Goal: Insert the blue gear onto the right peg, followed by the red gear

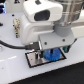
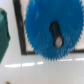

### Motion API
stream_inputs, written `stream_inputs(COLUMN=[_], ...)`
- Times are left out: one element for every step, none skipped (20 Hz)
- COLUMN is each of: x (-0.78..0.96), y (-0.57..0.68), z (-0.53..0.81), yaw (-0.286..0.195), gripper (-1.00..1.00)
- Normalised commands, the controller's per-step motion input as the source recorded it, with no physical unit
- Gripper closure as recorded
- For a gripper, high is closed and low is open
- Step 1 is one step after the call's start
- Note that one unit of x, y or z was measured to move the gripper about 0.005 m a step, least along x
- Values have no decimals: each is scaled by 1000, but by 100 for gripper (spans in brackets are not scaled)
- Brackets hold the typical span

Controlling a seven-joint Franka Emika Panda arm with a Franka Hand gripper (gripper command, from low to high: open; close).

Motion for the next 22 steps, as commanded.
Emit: stream_inputs(x=[-416, -468, -515, -559, -602, -630, -669, -605, -629, -589, -576, -562, -580, -575, -559, -556, -556, -544, -559, -547, -526, -509], y=[189, 212, 238, 253, 251, 250, 248, 359, 371, 432, 477, 495, 493, 481, 503, 507, 492, 457, 440, 417, 418, 431], z=[314, 287, 251, 214, 174, 138, 118, 107, 80, 37, 16, 8, 4, 5, 4, 2, 1, -12, -14, -17, -16, -15], yaw=[0, 0, 0, 0, 0, 0, 0, 0, 0, 0, 0, 0, 0, 0, 0, 0, 0, 0, 0, 0, 0, 0], gripper=[-100, -100, -100, -100, -100, -100, -100, -100, -100, -100, -100, -100, -100, -100, -100, -100, -100, -100, -100, -100, -100, -100])
